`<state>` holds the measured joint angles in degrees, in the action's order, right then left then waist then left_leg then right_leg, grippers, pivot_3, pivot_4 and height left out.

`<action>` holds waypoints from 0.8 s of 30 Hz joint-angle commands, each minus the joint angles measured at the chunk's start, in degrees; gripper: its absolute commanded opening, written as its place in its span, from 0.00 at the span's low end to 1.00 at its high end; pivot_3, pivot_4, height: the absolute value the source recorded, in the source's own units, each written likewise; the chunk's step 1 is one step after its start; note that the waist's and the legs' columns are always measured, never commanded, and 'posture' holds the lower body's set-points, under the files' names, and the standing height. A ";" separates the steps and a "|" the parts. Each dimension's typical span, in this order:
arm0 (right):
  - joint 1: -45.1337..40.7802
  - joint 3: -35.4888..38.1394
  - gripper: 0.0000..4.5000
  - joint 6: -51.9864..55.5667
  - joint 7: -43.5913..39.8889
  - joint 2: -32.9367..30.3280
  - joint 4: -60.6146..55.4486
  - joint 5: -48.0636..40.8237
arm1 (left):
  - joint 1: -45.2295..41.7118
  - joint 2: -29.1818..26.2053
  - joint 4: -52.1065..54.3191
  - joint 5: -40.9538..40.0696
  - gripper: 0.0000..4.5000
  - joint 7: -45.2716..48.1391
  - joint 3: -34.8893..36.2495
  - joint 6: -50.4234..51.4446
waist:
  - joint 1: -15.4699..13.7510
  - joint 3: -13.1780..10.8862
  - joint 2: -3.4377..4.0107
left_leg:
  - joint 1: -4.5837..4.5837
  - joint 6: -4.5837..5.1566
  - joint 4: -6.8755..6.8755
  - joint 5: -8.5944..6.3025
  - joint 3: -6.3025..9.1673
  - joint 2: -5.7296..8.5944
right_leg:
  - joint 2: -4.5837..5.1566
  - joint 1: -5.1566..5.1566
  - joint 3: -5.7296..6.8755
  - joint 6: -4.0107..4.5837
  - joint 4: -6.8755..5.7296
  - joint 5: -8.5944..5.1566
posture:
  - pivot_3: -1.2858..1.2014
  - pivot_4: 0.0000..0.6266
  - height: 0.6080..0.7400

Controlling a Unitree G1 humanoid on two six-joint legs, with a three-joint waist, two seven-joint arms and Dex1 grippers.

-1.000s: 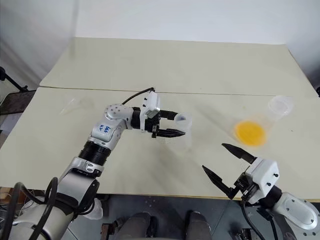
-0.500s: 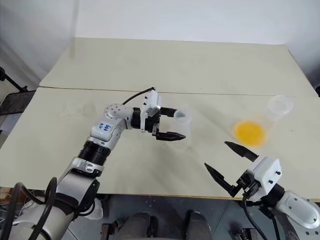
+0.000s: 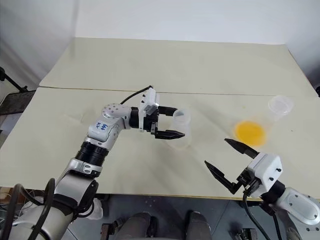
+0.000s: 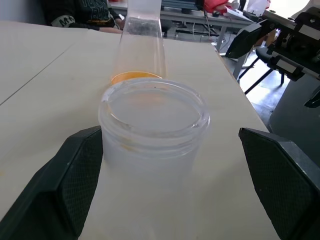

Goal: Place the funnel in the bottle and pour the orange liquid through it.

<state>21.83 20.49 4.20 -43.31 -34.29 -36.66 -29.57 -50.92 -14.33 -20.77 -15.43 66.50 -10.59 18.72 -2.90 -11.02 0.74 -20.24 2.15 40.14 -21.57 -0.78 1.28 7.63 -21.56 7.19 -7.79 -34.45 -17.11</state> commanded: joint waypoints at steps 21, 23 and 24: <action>-0.79 1.72 1.00 -0.34 -0.69 -0.65 -0.01 -0.67 | -0.38 -6.43 3.34 -2.68 0.99 1.93 3.62 3.07 | 0.11 0.00 0.00 | 0.02 0.00 0.01 0.00 0.00 0.00 | 0.00 0.00 0.00 0.00 -0.06 0.00 | 0.52 0.24 1.00; -1.21 1.81 1.00 -0.22 -1.17 -1.05 0.33 -0.88 | -0.26 -8.07 4.25 -3.29 0.99 1.76 4.54 4.54 | 0.14 0.00 0.00 | 0.02 0.00 0.01 0.00 0.01 0.00 | 0.00 0.00 0.00 0.00 -0.07 0.00 | 0.52 0.24 1.00; -1.50 1.82 1.00 -0.14 -1.46 -1.31 0.57 -1.01 | -0.11 -8.90 4.66 -3.58 0.99 1.82 5.14 5.10 | 0.14 0.00 0.00 | 0.02 0.00 0.01 0.00 0.01 0.00 | 0.00 0.00 -0.01 0.00 -0.07 0.00 | 0.52 0.24 1.00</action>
<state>20.74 20.50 4.20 -44.22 -34.83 -35.67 -29.57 -50.92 -22.25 -18.90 -17.01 68.25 -7.31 22.93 -2.76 -11.02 0.74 -20.22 2.15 40.16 -21.57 -0.76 1.28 7.64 -21.56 7.18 -7.79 -34.52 -17.11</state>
